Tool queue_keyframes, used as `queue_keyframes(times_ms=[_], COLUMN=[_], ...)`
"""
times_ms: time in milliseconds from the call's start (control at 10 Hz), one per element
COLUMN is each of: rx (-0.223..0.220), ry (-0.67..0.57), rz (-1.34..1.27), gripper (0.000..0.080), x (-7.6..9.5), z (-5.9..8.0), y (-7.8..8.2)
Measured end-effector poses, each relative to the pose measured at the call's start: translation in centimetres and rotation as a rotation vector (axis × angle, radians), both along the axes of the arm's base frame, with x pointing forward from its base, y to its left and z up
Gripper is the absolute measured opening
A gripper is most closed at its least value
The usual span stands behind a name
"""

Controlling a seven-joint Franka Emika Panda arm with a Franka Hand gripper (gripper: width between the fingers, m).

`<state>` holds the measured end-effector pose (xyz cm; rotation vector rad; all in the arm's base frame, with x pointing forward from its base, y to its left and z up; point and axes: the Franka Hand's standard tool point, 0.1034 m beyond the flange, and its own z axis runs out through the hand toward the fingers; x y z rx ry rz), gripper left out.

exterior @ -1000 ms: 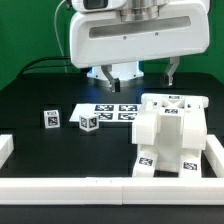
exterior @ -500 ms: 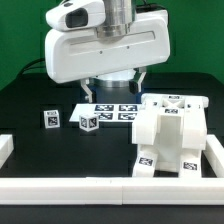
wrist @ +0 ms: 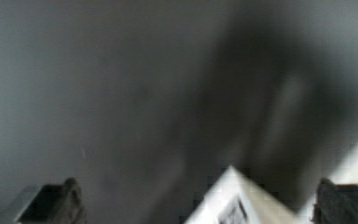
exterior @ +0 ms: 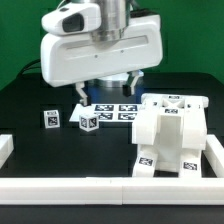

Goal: Assemble chair

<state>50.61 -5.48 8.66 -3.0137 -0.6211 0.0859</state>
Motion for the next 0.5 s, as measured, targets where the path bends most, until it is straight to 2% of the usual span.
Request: queue_keyframes(times_ms=[100,200,500], rx=[0.001,0.002,0.003], ry=[0.032,0.031,0.046], rz=[-0.038,-0.041,-0.082], gripper=[0.0649,0.0649,0.0649], x=[-0.34,0.17,-0.05], z=[-0.09,0.20,0.03], y=[-0.66,-0.26,-0.50])
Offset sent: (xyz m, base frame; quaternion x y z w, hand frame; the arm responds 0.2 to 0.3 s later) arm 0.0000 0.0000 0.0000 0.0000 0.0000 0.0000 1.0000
